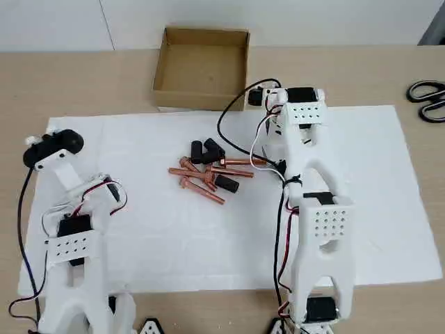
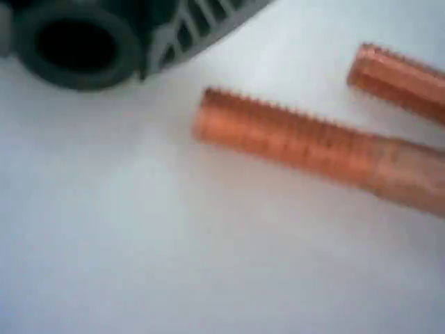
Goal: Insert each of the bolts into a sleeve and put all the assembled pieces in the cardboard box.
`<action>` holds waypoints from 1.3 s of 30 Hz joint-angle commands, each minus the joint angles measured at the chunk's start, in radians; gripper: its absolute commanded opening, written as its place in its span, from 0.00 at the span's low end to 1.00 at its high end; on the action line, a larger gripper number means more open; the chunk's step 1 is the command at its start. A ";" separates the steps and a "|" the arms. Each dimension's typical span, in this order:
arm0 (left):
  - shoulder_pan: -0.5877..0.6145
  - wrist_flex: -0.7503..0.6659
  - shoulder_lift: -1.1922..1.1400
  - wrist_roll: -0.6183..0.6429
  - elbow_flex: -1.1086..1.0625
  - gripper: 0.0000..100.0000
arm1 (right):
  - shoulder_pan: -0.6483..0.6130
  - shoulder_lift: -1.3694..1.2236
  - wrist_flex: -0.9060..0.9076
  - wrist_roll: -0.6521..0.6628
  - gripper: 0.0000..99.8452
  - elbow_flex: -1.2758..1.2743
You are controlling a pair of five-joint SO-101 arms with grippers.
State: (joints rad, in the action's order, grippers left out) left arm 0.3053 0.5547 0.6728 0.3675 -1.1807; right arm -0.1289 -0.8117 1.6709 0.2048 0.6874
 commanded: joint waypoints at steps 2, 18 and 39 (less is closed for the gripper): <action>0.002 -0.020 0.006 0.003 0.005 0.02 | 0.019 0.119 0.059 0.002 0.00 0.057; -0.203 0.334 -0.037 -0.080 0.418 0.02 | 0.088 0.549 0.068 0.002 0.00 -0.166; -0.446 0.468 -0.512 -0.212 0.677 0.02 | 0.182 0.622 0.067 0.000 0.00 -0.278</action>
State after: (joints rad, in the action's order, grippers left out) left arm -0.1135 0.9797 0.1603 0.1496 -0.5700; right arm 0.0414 -0.2562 1.7246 0.2048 0.4127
